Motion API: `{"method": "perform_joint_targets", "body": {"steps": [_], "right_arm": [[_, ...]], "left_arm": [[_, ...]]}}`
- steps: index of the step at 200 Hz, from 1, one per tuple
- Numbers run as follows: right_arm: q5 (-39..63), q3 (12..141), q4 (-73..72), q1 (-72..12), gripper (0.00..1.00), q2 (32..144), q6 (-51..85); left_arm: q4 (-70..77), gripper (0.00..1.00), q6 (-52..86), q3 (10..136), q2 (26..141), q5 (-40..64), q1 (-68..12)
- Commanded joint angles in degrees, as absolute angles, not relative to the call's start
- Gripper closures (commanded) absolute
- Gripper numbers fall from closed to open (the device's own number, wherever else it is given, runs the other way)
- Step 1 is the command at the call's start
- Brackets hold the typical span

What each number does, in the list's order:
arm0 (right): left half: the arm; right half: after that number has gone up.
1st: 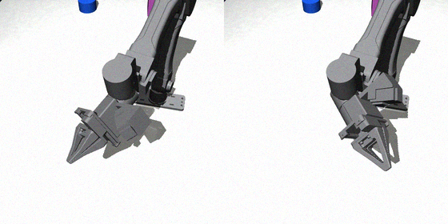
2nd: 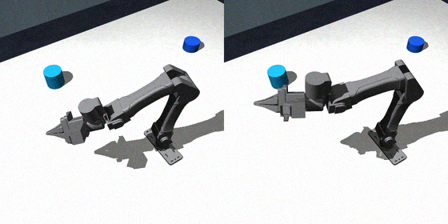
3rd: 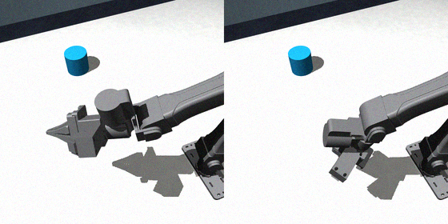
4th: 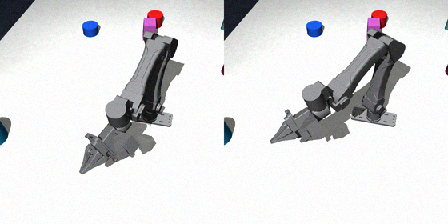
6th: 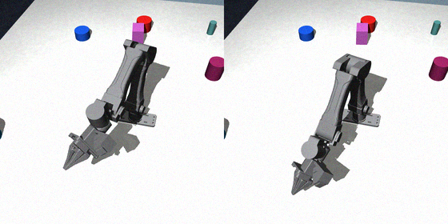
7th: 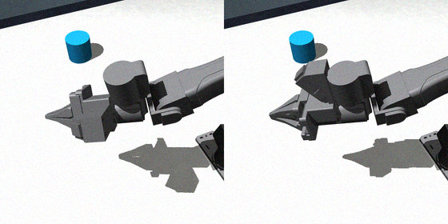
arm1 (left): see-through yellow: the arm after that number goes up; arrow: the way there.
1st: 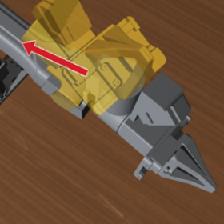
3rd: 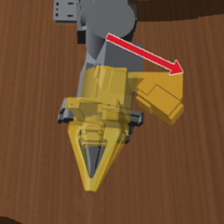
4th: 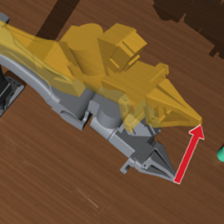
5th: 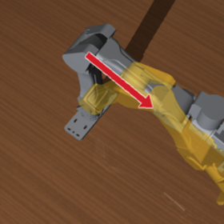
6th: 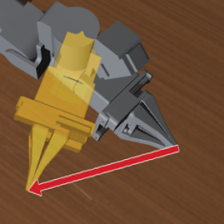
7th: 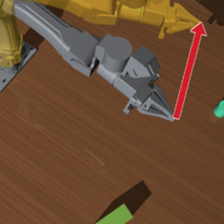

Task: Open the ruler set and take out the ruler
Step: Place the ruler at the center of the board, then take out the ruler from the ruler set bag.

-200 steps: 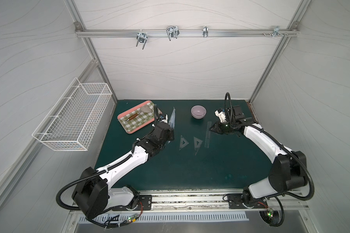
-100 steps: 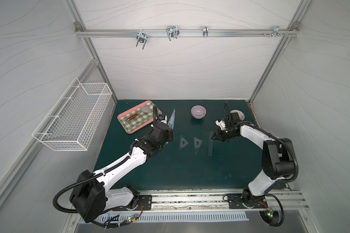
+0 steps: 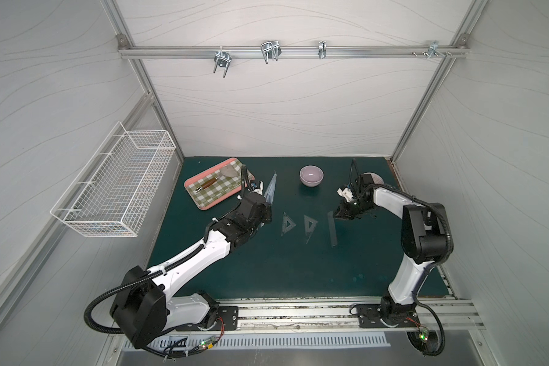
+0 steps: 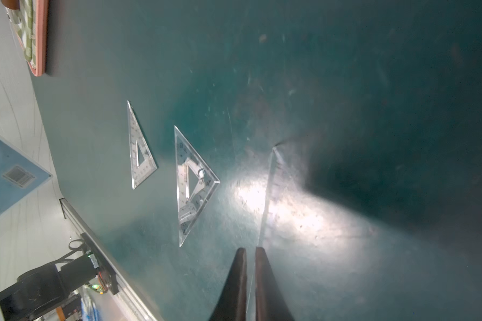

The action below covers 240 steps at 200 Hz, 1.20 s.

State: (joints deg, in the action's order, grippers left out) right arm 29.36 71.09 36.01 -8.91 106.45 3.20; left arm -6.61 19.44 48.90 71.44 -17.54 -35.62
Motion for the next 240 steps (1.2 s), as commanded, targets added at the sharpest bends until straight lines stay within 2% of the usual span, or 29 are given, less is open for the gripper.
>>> {"method": "perform_joint_targets", "body": {"steps": [1,38,77,140,191,240], "right_arm": [[27.6,72.3,39.3,-8.5,0.87,109.0,0.1],[25.1,72.0,39.0,-8.6,0.87,110.0,0.7],[25.2,70.3,36.3,-10.3,0.85,104.2,3.0],[32.0,73.0,28.5,-21.3,0.85,93.6,17.1],[35.6,78.9,16.2,-29.5,0.89,98.1,30.2],[36.6,86.2,12.9,-34.9,0.92,105.4,34.3]], "left_arm": [[-3.3,1.0,18.9,50.3,72.2,-17.2,-35.3],[-3.3,1.0,18.7,50.4,72.5,-17.2,-35.3],[-2.9,1.0,18.8,50.7,73.0,-17.0,-35.3],[0.1,1.0,21.0,50.6,75.5,-13.4,-35.3],[1.6,1.0,23.4,51.4,76.3,-10.6,-35.3],[1.0,1.0,23.8,51.8,76.0,-10.7,-35.5]]}}
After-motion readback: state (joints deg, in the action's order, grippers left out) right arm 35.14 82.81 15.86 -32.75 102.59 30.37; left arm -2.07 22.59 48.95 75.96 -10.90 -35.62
